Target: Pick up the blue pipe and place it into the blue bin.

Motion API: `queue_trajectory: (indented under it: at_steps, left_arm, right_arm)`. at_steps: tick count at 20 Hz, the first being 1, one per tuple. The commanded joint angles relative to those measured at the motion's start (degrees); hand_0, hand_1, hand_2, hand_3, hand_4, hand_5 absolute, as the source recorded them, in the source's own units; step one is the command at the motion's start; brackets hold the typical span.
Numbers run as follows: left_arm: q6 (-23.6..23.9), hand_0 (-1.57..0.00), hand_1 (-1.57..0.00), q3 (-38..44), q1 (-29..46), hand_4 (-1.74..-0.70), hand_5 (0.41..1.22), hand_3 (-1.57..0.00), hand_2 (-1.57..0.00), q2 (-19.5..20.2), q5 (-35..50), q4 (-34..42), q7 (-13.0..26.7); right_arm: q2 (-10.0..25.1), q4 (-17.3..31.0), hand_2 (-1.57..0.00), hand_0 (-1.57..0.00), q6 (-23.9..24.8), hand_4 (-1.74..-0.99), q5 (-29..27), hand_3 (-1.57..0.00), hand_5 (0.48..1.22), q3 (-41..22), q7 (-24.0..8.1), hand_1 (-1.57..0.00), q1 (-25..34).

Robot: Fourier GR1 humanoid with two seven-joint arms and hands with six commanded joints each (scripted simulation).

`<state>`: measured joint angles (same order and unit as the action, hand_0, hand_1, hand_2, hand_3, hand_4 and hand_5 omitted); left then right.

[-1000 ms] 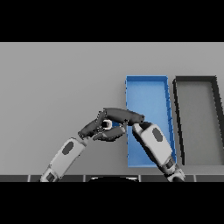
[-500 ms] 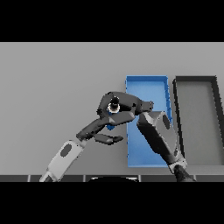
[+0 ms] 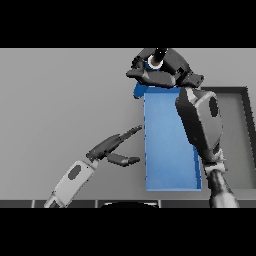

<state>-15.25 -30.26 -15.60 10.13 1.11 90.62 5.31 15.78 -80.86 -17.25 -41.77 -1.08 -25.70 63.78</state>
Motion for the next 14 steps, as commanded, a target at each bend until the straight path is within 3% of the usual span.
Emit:
queue_trajectory:
  at_steps: [1, 9, 14]
  left_arm:
    - [0.0, 0.00, 0.00, 0.1, 0.1, -0.89, 0.485, 0.00, 0.00, 0.2, 0.2, 0.6, 0.1]
    - [0.1, 0.00, 0.00, 0.7, 0.1, -0.88, 0.483, 0.00, 0.00, 0.6, 0.1, 0.1, -0.7]
    - [0.6, 0.00, 0.00, 0.1, 0.2, -0.87, 0.480, 0.00, 0.00, 0.1, -0.6, 0.5, 0.0]
  right_arm:
    - [0.6, 3.1, -1.57, -1.57, -0.1, -1.498, 1.3, -1.57, 1.221, 0.4, 0.0, -1.57, 0.2]
    - [4.2, 17.3, -1.57, -1.57, 2.3, -1.499, 9.0, -1.57, 1.221, 2.3, 1.3, -1.57, -9.4]
    - [4.5, 17.3, -1.57, -1.57, 7.8, -1.499, 11.8, -1.57, 1.221, 0.2, -3.7, -1.57, -17.2]
